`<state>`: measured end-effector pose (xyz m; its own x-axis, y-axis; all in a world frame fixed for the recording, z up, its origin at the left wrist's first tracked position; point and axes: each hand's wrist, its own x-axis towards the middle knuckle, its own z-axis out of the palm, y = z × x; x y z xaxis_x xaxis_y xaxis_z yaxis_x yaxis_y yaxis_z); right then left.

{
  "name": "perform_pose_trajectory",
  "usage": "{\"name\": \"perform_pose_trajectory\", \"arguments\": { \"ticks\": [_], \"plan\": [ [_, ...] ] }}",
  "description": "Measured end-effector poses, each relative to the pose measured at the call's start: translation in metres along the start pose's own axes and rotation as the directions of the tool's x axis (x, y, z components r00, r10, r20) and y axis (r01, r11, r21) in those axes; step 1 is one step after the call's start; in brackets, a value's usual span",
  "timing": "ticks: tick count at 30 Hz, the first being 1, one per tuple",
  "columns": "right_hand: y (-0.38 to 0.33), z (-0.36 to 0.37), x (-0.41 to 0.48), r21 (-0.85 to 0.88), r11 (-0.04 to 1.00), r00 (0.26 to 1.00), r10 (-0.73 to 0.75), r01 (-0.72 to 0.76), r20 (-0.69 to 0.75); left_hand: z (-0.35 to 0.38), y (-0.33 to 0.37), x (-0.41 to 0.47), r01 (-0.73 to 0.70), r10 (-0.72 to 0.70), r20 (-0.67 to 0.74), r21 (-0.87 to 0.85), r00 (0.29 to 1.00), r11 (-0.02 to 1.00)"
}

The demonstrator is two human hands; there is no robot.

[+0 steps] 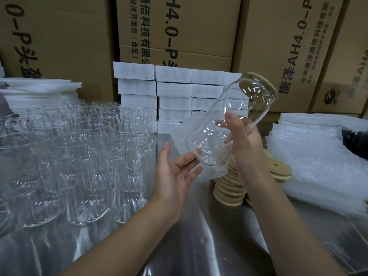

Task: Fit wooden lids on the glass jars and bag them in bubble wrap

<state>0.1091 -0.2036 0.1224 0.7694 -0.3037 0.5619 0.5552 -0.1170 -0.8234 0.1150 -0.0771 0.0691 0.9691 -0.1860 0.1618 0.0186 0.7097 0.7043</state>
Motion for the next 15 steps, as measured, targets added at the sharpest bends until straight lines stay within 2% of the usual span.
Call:
{"name": "perform_pose_trajectory", "arguments": {
  "ticks": [3,7,12,15],
  "plan": [
    [0.0028,-0.0005,0.0007,-0.008,0.999,0.996,-0.05,0.049,-0.075,-0.0001,0.0014,-0.0004,-0.049,0.049,-0.021,-0.016,0.999,0.999],
    [0.0034,-0.0003,0.0008,-0.047,0.995,0.991,-0.087,0.083,-0.104,0.0016,0.0025,-0.0028,-0.154,0.153,-0.033,-0.017,0.988,0.988],
    [0.0049,-0.0012,-0.0005,-0.105,0.984,0.971,-0.164,0.147,-0.176,0.0056,0.0025,-0.0074,-0.267,0.267,-0.019,0.038,0.963,0.963],
    [0.0068,-0.0011,-0.0011,-0.178,0.97,0.965,-0.199,0.169,-0.171,0.0059,0.0026,-0.0086,-0.311,0.309,0.033,0.108,0.951,0.944]
  ]
}}
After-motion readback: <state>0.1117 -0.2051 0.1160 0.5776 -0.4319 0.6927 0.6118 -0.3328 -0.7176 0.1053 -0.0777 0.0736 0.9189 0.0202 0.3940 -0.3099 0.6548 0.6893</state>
